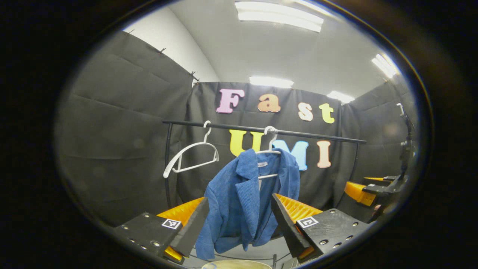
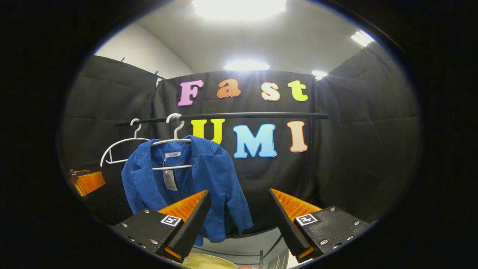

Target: Grasp the clothes on the hanger with both hands and then place them into the laundry hamper below.

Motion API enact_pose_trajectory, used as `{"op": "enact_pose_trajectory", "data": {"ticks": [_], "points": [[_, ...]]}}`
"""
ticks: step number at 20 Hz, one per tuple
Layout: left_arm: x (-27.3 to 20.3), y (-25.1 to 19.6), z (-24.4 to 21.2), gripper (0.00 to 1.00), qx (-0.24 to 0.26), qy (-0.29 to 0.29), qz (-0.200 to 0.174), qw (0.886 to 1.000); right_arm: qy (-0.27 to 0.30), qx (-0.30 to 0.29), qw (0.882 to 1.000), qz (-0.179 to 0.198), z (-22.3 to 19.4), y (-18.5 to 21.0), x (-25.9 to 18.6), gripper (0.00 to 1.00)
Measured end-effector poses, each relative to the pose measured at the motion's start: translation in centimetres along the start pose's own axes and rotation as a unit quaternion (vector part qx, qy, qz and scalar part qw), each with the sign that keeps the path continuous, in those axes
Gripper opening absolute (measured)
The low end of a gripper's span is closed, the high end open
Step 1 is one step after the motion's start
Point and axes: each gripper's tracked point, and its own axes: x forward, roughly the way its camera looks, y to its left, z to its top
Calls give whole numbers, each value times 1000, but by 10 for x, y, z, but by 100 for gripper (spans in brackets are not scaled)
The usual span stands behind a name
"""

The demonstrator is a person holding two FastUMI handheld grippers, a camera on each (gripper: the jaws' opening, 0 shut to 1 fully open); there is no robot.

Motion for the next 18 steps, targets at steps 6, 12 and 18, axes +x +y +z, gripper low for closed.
{"op": "enact_pose_trajectory", "data": {"ticks": [6, 12, 18], "points": [[48, -17, -12, 96, -50, 14, 40, 998, 36, 37, 994, 96, -13, 34, 82, 95], [104, -16, -28, 96, -28, 29, 95, 995, 80, 45, 982, 168, -47, 74, 150, 94], [145, -21, -48, 96, -20, 52, 124, 991, 84, 42, 975, 200, -54, 97, 190, 92]]}}
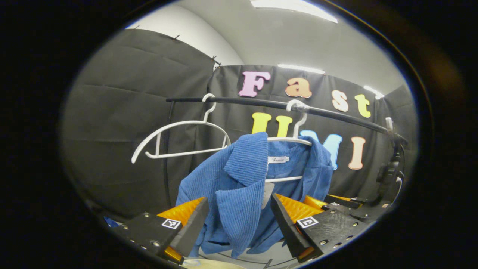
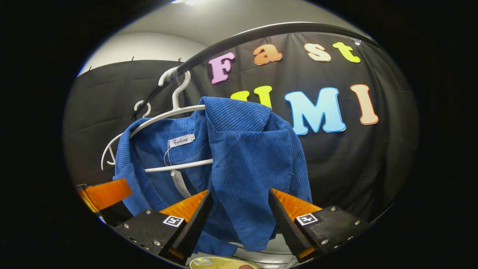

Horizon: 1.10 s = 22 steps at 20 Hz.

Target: Grasp the clothes on the hanger with both hands and then place them into the laundry hamper below.

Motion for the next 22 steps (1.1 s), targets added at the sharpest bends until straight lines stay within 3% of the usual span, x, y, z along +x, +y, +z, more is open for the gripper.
{"op": "enact_pose_trajectory", "data": {"ticks": [6, 13, 15, 17, 19, 20, 21, 22], "points": [[32, 10, -14, 96, 0, 16, 46, 999, -6, -3, 1000, 5, 5, -4, 28, 94], [45, 13, -16, 96, 2, 8, 67, 998, -12, -7, 1000, 8, 9, -9, 41, 93], [47, 13, -16, 76, -1, 5, 69, 998, -14, -8, 1000, 9, 10, -11, 41, 86], [48, 9, -17, 56, 1, 5, 52, 999, -18, -11, 1000, 14, 11, -11, 41, 65], [46, 12, -16, 35, 2, 1, 63, 998, -21, -9, 999, 22, 14, -9, 40, 43], [45, 3, -16, 25, 1, 4, 46, 999, -24, -4, 999, 22, 15, -12, 40, 27], [52, 9, -18, 15, 5, -1, 60, 998, -26, 3, 999, 29, 16, -11, 39, 11], [56, 11, -18, 5, -1, -6, 62, 998, -26, 12, 999, 44, 17, -7, 38, 3]]}}
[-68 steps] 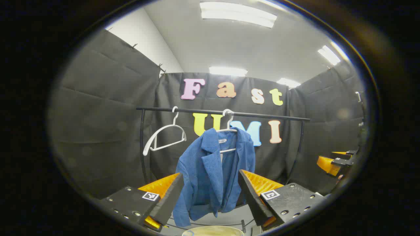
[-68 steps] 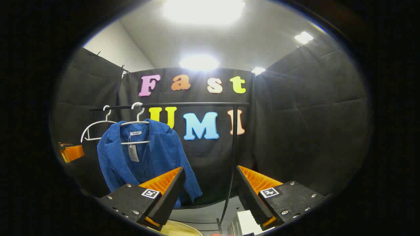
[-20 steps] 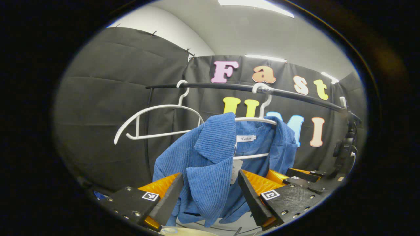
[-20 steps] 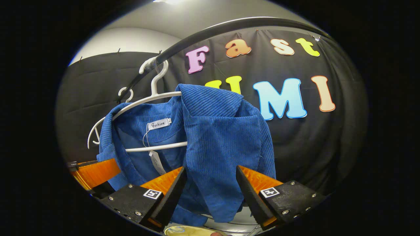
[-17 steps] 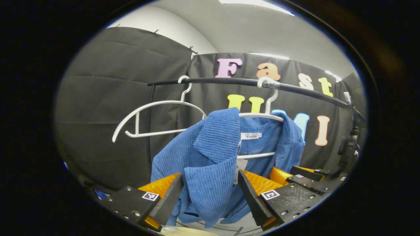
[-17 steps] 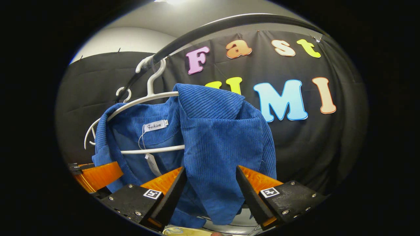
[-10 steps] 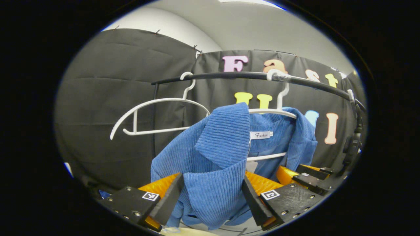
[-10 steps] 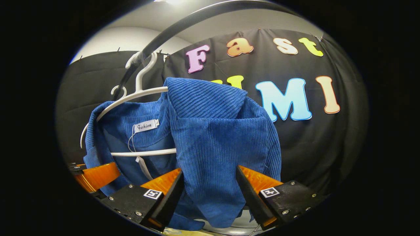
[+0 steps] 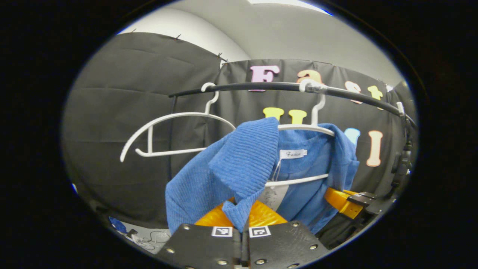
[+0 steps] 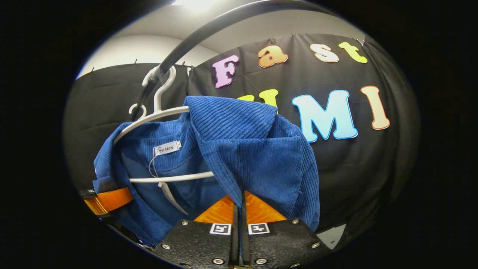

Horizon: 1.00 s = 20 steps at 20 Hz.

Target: Grasp the clothes on the hanger with both hands and then place them into the laundry hamper below.

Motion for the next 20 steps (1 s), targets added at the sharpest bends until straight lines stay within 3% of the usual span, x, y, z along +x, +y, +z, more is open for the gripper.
{"op": "enact_pose_trajectory", "data": {"ticks": [2, 9, 20], "points": [[-16, -14, 4, 4, -19, 0, -33, 999, -1, -1, 1000, 19, -1, 2, -1, 1], [-30, -7, 21, 1, -30, -24, -51, 998, -19, -21, 1000, 12, 9, -7, -8, 0], [-41, 43, 58, 1, -45, -59, -20, 997, -66, -31, 997, -39, 43, -44, -15, 0]]}}
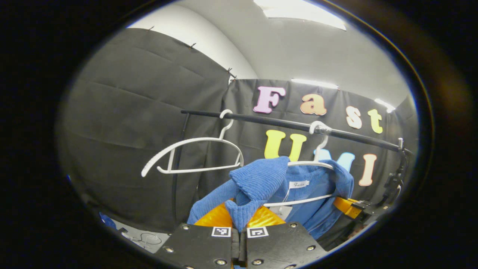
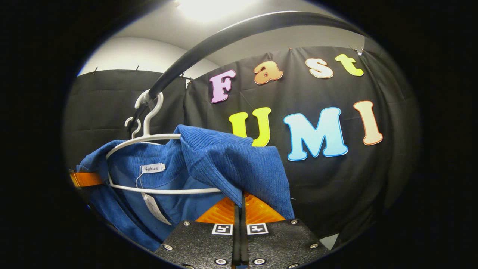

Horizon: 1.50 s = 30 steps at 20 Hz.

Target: Grasp the clothes on the hanger with both hands and then place them into the laundry hamper below.

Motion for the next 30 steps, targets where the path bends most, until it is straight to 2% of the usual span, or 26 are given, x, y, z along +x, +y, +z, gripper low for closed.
{"op": "enact_pose_trajectory", "data": {"ticks": [6, 9, 18, 23, 26, 30], "points": [[-2, 42, 31, 1, 6, -24, 34, 999, -33, -3, 999, -33, 21, -24, 4, 0], [4, 57, 39, 1, -9, -29, 33, 999, -53, 0, 997, -48, 31, -34, 11, 0], [45, 69, 48, 1, 24, -20, -11, 999, -81, -11, 994, -73, 46, -43, 17, 0], [53, 73, 60, 1, 21, -23, -28, 999, -103, -24, 991, -84, 58, -54, 17, 0], [58, 74, 69, 1, 38, -27, -37, 998, -126, -43, 987, -87, 66, -58, 27, 0], [65, 70, 78, 1, 64, -28, -74, 995, -145, -58, 983, -92, 73, -62, 38, 0]]}}
